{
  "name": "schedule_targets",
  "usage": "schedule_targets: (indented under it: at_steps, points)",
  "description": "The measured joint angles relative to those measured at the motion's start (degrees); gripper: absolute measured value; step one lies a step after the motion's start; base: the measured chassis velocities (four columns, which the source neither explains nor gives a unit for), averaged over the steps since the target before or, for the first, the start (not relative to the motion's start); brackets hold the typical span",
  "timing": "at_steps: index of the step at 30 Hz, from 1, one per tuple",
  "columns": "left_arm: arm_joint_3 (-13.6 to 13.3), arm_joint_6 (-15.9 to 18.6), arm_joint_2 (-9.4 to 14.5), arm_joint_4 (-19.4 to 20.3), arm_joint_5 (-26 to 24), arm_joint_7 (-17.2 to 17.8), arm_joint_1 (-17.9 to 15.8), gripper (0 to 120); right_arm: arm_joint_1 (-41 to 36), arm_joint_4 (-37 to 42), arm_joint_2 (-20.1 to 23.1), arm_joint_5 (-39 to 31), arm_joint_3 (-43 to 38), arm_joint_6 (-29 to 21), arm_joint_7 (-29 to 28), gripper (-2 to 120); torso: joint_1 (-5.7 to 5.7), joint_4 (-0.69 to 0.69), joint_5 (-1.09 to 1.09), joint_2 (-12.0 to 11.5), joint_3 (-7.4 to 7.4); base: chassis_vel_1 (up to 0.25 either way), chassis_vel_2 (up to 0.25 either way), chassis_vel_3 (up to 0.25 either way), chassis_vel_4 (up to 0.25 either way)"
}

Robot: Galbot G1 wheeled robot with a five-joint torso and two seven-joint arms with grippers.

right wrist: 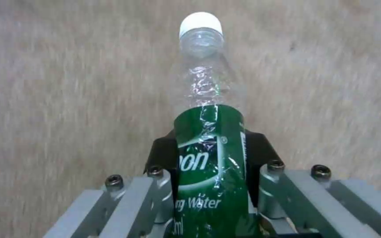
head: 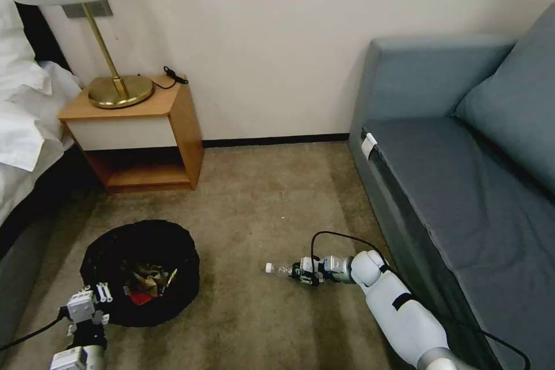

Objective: Pick up the trash bin, then pick up the garbage on the floor and place it into the trash bin.

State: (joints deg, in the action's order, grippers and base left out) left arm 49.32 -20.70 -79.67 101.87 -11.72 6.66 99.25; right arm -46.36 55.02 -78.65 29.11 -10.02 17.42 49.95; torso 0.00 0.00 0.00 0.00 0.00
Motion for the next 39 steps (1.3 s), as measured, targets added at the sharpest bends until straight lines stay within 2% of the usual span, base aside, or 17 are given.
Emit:
schedule_targets:
  at_steps: [3, 5, 7, 8, 10, 11, 13, 14, 16, 18, 29, 39]
  points:
    - [-0.01, -0.01, 0.00, 0.40, -0.01, 0.01, 0.09, 7, 0.35, 3.25, -0.46, -5.75, 2.71, 0.48, -0.86, 25, 0.00, 0.00, 0.00, 0.00, 0.00, 0.000, 0.000, 0.000, 0.000]
    - [-0.02, -0.01, 0.00, 0.49, 0.00, 0.01, 0.12, 7, 0.45, 3.61, -0.59, -7.11, 3.31, 0.62, -1.33, 25, 0.00, 0.00, -0.01, 0.00, 0.00, 0.000, 0.000, 0.000, 0.000]
    - [-0.09, -0.01, -0.06, 1.09, 0.10, 0.01, 0.28, 7, 0.73, 5.78, -1.30, -14.94, 7.34, 0.93, -4.94, 25, 0.00, 0.01, -0.01, 0.00, 0.00, 0.000, 0.000, 0.000, 0.000]
    - [-0.09, -0.01, -0.06, 1.09, 0.10, 0.01, 0.28, 7, 0.73, 5.78, -1.30, -14.94, 7.34, 0.93, -4.94, 25, 0.00, 0.01, -0.01, 0.00, 0.00, 0.000, 0.000, 0.000, 0.000]
    - [-0.13, 0.02, -0.10, 1.53, 0.21, 0.01, 0.41, 7, 0.80, 7.85, -1.58, -21.73, 12.13, 1.01, -9.45, 25, 0.00, 0.00, -0.01, 0.00, 0.00, 0.000, 0.000, 0.000, 0.000]
    - [-0.13, 0.03, -0.10, 1.58, 0.23, 0.01, 0.42, 7, 0.80, 8.24, -1.59, -22.80, 12.97, 1.01, -10.16, 25, 0.00, 0.00, -0.01, 0.00, 0.00, 0.000, 0.000, 0.000, 0.000]
    - [-0.14, 0.09, -0.12, 1.82, 0.33, 0.01, 0.50, 7, 0.24, 13.56, -1.25, -34.82, 21.30, -0.93, -18.58, 25, 0.00, 0.01, -0.01, 0.00, 0.00, 0.000, 0.000, 0.000, 0.000]
    - [-0.14, 0.09, -0.12, 1.82, 0.33, 0.01, 0.50, 7, 0.24, 13.56, -1.25, -34.82, 21.30, -0.93, -18.58, 25, 0.00, 0.01, -0.01, 0.00, 0.00, 0.000, 0.000, 0.000, 0.000]
    - [-0.14, 0.10, -0.26, 2.20, 0.51, 0.01, 0.72, 7, -0.48, 18.09, -1.08, -42.02, 25.97, -3.45, -23.97, 25, 0.00, 0.01, -0.01, 0.00, 0.00, 0.000, 0.000, 0.000, 0.000]
    - [-0.20, 0.10, -0.56, 2.77, 0.86, 0.01, 1.03, 7, -0.98, 21.40, -1.36, -46.21, 29.33, -5.24, -27.41, 25, 0.00, 0.01, -0.01, 0.00, 0.00, 0.000, 0.000, 0.000, 0.000]
    - [-0.45, 0.09, -2.20, 4.93, 1.98, 0.01, 1.82, 7, -1.33, 24.29, -5.64, -49.32, 36.56, -5.87, -34.82, 25, 0.00, 0.01, -0.01, 0.00, 0.00, 0.000, 0.000, 0.000, 0.000]
    - [-0.55, -0.31, -2.92, 5.83, 2.75, 0.01, 2.68, 7, -1.62, 16.84, -10.27, -45.15, 38.13, -3.12, -35.93, 25, 0.00, 0.00, -0.01, 0.00, 0.00, 0.000, 0.000, 0.000, 0.000]
